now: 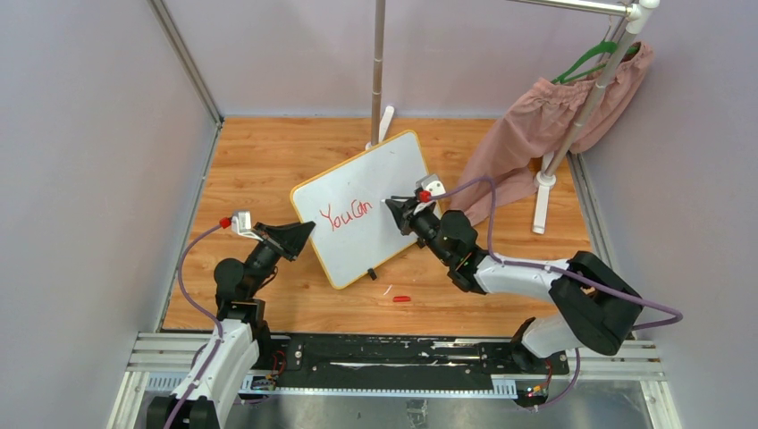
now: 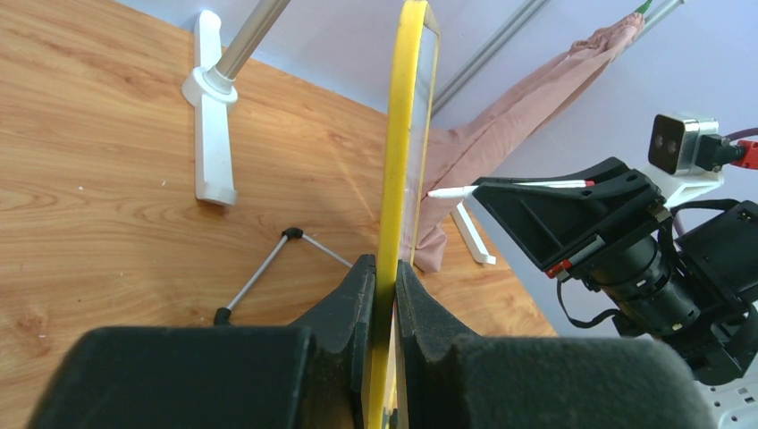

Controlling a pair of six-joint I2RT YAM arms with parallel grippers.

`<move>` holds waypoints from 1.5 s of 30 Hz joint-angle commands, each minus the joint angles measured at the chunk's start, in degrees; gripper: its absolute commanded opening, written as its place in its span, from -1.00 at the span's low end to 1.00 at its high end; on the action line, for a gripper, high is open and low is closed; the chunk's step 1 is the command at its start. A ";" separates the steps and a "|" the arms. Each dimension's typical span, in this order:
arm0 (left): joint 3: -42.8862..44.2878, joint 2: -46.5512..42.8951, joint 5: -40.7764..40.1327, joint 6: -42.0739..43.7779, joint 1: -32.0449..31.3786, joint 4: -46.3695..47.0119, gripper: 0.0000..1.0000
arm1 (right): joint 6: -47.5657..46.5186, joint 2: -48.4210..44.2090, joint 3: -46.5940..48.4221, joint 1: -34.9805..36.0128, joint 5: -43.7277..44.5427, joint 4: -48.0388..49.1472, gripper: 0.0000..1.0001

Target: Write a sentence on the whiteboard

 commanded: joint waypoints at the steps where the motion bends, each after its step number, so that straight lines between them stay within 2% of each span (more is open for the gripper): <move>1: -9.03 -0.35 -1.18 0.41 0.14 1.29 -1.00 | 0.66 0.89 2.36 -0.74 -0.39 1.15 -1.00; 26: -8.96 -0.16 -1.14 0.50 0.13 1.35 -1.00 | 1.76 3.81 4.07 0.27 -3.46 0.81 -1.00; 45: -9.04 -0.16 -1.05 0.44 0.13 1.38 -1.00 | 1.32 2.38 -0.15 0.86 0.05 1.67 -1.00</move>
